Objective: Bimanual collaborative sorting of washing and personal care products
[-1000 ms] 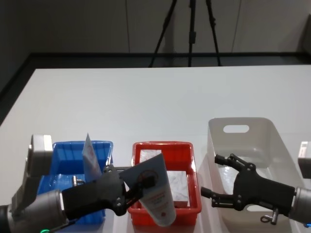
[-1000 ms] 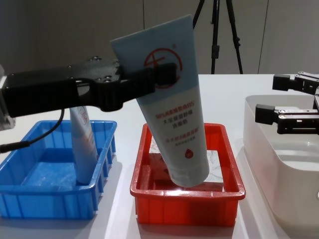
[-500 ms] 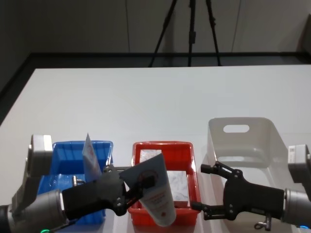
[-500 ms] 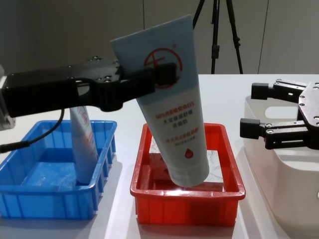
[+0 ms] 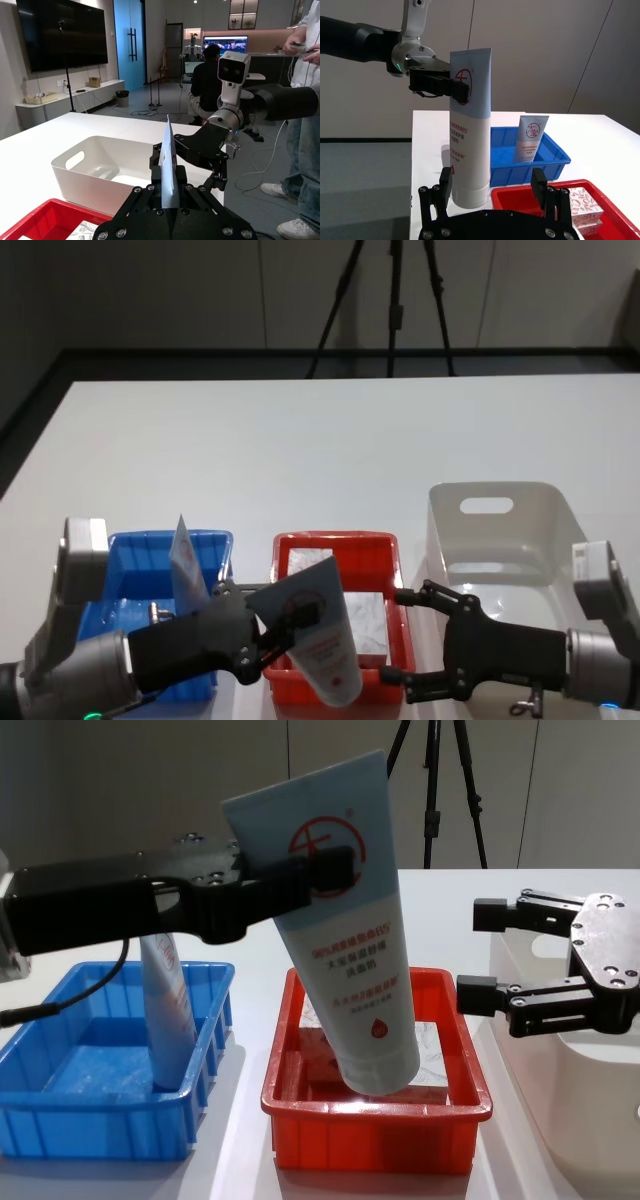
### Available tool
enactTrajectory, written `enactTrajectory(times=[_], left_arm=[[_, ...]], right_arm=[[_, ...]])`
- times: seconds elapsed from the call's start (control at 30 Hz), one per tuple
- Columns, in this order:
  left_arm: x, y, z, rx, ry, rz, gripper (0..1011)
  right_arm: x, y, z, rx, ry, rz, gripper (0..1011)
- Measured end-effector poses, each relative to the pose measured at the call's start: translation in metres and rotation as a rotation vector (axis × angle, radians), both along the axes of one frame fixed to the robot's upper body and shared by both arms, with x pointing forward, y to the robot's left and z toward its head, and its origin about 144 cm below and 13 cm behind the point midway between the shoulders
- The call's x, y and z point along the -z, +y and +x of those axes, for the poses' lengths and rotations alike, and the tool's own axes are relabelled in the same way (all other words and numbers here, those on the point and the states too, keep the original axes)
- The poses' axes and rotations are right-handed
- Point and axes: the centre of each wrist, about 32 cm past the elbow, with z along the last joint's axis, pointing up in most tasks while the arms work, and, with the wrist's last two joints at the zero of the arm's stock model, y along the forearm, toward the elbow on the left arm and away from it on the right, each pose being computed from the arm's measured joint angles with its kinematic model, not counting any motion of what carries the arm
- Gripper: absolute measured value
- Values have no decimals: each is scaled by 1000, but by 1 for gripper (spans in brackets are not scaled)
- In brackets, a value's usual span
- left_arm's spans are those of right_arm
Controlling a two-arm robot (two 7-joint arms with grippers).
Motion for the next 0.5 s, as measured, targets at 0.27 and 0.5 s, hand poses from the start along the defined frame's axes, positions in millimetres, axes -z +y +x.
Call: enactTrajectory(times=[0.27, 0.5], left_arm=[[0, 0, 0, 0, 0, 0, 164], [0, 0, 0, 0, 0, 0, 164]], right_arm=[[4, 9, 6, -15, -3, -4, 1001], [7, 17, 9, -35, -3, -7, 1001]])
